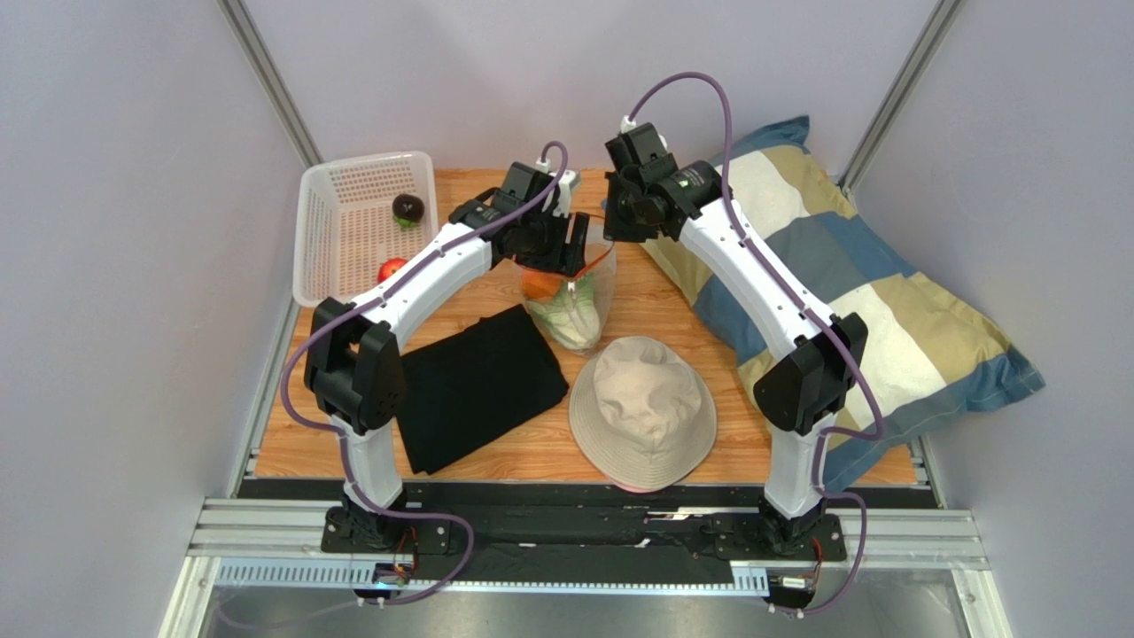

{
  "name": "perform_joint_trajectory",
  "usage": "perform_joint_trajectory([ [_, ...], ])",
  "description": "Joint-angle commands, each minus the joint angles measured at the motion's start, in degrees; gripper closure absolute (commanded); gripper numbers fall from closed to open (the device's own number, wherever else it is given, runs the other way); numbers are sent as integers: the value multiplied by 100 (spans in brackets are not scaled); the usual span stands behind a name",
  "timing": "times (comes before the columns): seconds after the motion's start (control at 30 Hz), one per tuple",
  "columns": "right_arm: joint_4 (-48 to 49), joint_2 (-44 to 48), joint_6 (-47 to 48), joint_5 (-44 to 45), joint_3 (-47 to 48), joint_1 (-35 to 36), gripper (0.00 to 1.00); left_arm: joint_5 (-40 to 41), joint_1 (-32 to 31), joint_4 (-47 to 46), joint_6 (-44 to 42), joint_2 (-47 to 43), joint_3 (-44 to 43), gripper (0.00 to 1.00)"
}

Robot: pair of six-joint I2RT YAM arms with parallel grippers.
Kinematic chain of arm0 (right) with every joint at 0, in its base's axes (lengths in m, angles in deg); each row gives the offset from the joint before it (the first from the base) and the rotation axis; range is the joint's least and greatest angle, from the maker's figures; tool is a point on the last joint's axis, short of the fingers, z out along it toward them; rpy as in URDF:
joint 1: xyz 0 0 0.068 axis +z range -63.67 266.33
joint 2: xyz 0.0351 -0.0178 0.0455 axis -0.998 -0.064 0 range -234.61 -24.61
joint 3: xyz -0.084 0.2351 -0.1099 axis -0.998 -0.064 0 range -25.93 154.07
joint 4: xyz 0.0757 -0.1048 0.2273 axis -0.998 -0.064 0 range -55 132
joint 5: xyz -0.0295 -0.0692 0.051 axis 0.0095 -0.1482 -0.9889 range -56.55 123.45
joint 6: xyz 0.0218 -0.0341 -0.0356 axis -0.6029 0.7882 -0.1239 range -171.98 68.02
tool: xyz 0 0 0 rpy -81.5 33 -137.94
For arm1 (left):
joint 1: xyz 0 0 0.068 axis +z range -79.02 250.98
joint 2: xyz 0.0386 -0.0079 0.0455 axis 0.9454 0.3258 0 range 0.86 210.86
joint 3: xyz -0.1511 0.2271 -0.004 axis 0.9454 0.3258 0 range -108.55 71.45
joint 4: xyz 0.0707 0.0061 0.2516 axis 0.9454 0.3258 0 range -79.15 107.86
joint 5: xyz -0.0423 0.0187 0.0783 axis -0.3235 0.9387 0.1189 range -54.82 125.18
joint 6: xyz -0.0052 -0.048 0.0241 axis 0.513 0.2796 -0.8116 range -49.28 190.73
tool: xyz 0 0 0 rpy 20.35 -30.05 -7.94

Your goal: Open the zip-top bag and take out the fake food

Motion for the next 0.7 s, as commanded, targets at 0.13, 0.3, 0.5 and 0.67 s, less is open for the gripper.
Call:
perform_joint_trajectory([
  [0.13,202,-37,-58,-174,-8,152,100,1238,-46,490,-523,14,9,22],
  [0.3,255,-99,-49,-183,-157,170,100,1590,-46,359,-691,-214,316,22],
  [0.5,290,-160,-67,-236,-263,223,100,1994,-46,60,-551,-610,879,22],
  [0.67,325,-151,-76,-236,-394,231,100,2215,-55,288,-393,-250,897,23],
])
